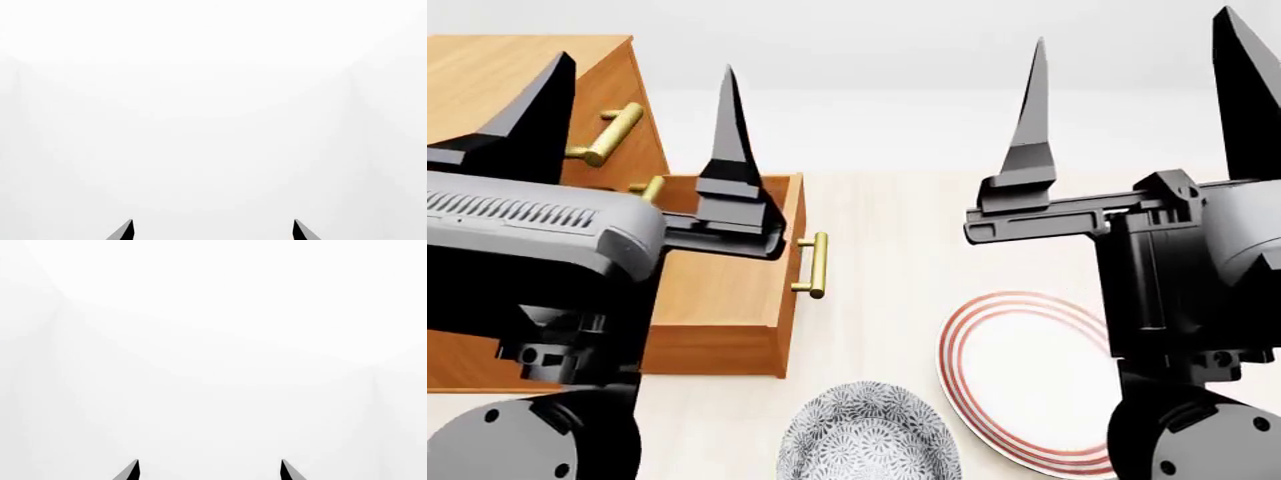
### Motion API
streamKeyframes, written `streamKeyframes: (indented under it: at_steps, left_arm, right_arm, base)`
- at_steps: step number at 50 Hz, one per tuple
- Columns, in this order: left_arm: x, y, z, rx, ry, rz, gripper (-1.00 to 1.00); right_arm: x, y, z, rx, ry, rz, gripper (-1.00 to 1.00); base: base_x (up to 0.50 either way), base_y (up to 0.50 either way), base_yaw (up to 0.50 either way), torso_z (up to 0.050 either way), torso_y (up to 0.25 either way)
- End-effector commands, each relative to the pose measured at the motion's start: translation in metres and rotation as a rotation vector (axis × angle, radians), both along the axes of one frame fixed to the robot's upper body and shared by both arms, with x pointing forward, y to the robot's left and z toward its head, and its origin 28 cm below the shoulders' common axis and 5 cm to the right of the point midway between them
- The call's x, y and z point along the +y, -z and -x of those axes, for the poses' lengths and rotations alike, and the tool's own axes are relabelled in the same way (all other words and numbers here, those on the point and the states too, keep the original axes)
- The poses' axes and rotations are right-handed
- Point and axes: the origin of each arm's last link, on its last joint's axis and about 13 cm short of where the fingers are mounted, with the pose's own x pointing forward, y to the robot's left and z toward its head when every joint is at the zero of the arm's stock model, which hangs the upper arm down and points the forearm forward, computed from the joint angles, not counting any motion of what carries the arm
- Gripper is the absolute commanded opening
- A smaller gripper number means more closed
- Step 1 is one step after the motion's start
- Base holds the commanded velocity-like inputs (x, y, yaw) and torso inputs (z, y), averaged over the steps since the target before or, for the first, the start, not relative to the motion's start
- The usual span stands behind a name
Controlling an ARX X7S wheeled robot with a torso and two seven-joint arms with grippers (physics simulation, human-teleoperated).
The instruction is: Open the bottom drawer of the cabinet.
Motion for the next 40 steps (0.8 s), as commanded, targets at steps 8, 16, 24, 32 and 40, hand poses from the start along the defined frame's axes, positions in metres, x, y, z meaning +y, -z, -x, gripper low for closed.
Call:
streamKeyframes:
  at_steps: [8,16,24,32,40]
  left_arm:
    - [-0.001,-0.030,0.008,-0.118,0.021,0.003,1.00]
    - [-0.001,-0.032,0.011,-0.146,0.013,-0.001,1.00]
    - [-0.001,-0.031,0.014,-0.164,0.013,0.000,1.00]
    - [-0.001,-0.029,0.016,-0.169,0.014,-0.003,1.00]
    - [-0.002,-0.028,0.014,-0.163,0.017,-0.004,1.00]
  right_arm:
    - [0.002,-0.028,0.006,-0.110,0.005,0.039,1.00]
    - [0.003,-0.038,0.012,-0.151,0.002,0.046,1.00]
    - [0.004,-0.039,0.016,-0.169,0.002,0.053,1.00]
    - [0.004,-0.039,0.017,-0.175,0.000,0.057,1.00]
    - [0.004,-0.037,0.014,-0.167,0.001,0.053,1.00]
  base:
    - [0.00,0.00,0.00,0.000,0.000]
    - [0.00,0.00,0.00,0.000,0.000]
    - [0.00,0.00,0.00,0.000,0.000]
    - [0.00,0.00,0.00,0.000,0.000]
    - [0.00,0.00,0.00,0.000,0.000]
